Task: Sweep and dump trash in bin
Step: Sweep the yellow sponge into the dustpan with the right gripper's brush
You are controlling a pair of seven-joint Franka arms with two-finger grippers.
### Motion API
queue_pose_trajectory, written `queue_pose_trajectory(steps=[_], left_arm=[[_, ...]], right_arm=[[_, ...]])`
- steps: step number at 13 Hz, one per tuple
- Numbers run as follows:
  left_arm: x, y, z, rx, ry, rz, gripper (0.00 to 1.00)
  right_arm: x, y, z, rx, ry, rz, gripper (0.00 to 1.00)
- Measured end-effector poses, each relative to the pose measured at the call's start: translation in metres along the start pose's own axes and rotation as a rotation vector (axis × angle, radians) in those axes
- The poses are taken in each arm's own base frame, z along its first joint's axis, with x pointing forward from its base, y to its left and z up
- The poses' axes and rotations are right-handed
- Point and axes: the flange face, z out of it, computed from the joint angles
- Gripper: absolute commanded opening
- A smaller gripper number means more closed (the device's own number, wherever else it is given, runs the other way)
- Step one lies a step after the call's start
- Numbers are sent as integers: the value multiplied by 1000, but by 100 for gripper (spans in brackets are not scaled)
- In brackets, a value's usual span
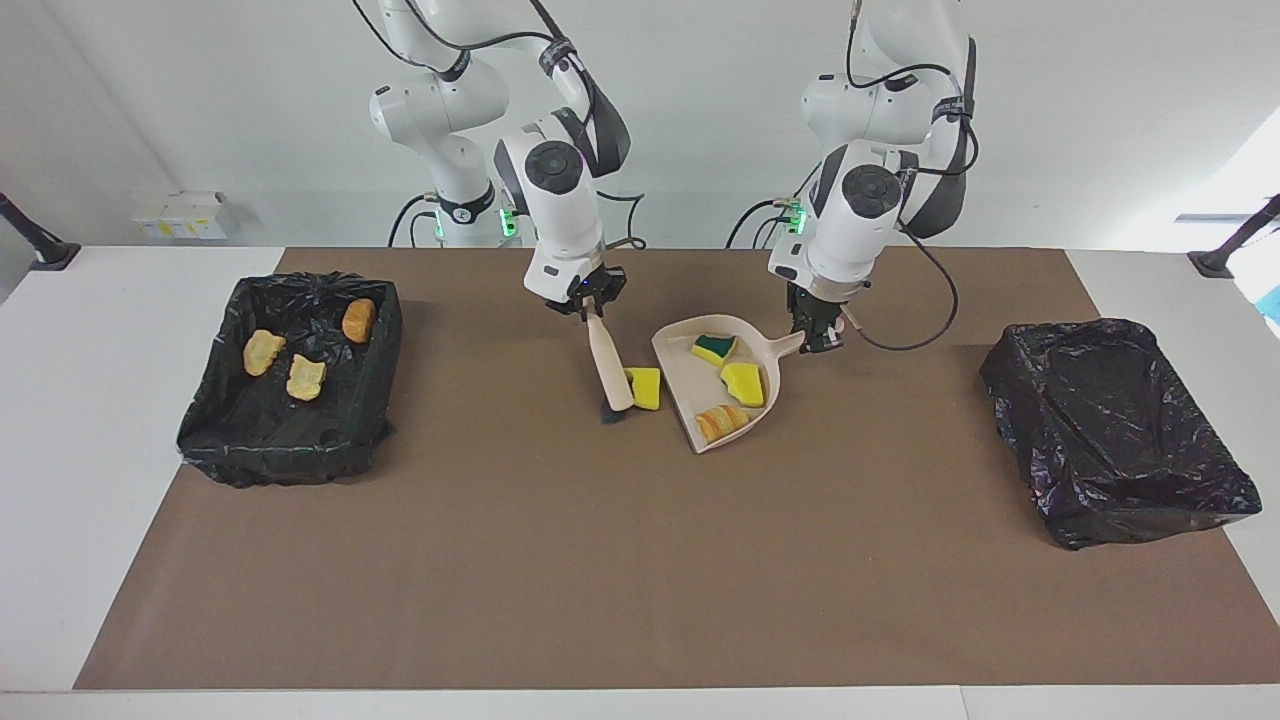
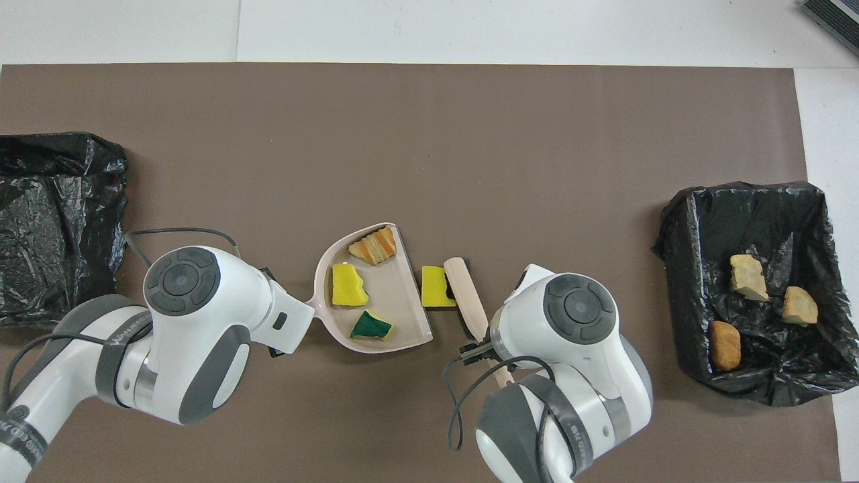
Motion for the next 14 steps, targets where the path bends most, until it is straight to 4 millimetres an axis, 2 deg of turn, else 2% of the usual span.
queue_pose_trajectory(steps=[3, 5, 9, 12, 14], left_arm=[[-2, -1, 1, -1, -4, -2, 0], [-1, 0, 1, 0, -4, -1, 0], [-7, -7, -1, 3, 1, -19, 0], [-28, -23, -9, 10, 17, -75, 0], [-39, -32, -13, -1, 50, -127, 0]], right_arm=[[-4, -42, -4, 165, 6, 16, 0], [-4, -66, -15, 244, 15, 23, 0], [2, -76, -41, 284, 40, 74, 0], [-6, -84, -60, 293, 14, 153, 0], [-17, -102, -64, 278, 8, 173, 0]])
